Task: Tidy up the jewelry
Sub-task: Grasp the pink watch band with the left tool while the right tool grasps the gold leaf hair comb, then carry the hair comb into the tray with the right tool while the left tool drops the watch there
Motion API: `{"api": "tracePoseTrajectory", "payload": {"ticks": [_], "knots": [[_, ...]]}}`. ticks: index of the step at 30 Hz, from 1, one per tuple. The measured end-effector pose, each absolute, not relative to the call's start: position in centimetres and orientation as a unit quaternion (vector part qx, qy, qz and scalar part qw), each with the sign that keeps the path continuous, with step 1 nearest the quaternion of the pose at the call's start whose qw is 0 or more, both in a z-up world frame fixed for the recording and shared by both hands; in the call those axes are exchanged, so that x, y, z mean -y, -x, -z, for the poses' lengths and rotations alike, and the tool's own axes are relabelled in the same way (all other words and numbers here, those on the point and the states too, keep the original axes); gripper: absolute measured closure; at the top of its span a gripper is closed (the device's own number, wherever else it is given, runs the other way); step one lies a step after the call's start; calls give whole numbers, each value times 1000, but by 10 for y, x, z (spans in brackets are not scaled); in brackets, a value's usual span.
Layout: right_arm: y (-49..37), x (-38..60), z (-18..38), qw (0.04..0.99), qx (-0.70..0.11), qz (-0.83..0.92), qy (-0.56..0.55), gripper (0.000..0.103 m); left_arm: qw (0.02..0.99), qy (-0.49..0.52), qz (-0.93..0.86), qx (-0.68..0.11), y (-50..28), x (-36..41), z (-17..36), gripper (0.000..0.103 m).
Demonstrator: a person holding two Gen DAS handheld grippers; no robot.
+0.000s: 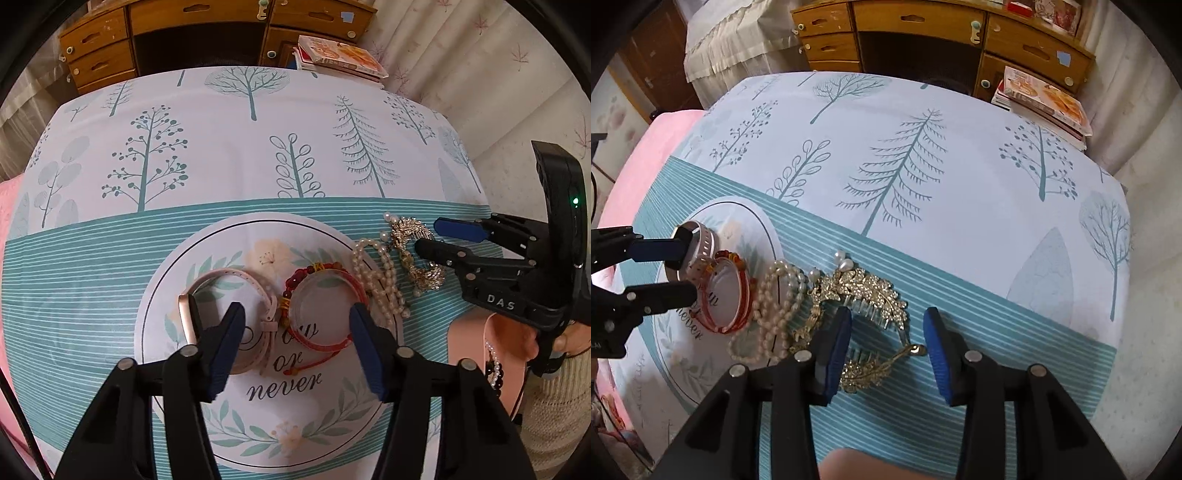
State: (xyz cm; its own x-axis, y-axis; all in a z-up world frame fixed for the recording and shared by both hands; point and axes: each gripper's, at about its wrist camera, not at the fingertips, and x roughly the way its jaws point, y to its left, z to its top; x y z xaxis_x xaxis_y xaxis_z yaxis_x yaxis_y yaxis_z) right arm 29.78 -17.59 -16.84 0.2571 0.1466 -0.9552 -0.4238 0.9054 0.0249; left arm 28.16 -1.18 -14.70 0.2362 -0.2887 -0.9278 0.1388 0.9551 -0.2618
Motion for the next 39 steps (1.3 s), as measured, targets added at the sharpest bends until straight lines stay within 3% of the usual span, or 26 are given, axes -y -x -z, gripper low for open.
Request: {"api": "tracePoseTrajectory", "payload": {"ticks": [7, 9, 12, 15, 16, 22, 25, 39], "knots": [[-291, 188, 166, 793, -587, -137, 85, 75, 785, 52, 127, -604, -281, 17, 146, 48], [-289, 195, 162, 795, -588, -136, 62, 85, 783, 48, 121, -609, -282, 17, 149, 51], [-285, 204, 156, 804, -580, -126, 40, 85, 778, 42, 115, -616, -283, 17, 154, 56], [-284, 209, 153, 808, -577, -116, 28, 85, 771, 39, 108, -627, -284, 16, 162, 73], [-284, 211, 152, 810, -575, -113, 23, 85, 768, 41, 106, -630, -284, 17, 166, 83], [-277, 221, 137, 823, -557, -110, -10, 85, 776, 56, 102, -620, -281, 9, 168, 87], [-267, 224, 125, 833, -542, -114, -24, 85, 786, 62, 95, -607, -276, 2, 159, 97], [-176, 242, 53, 875, -459, -131, -75, 85, 833, 73, 171, -521, -219, 20, 54, 97]]}}
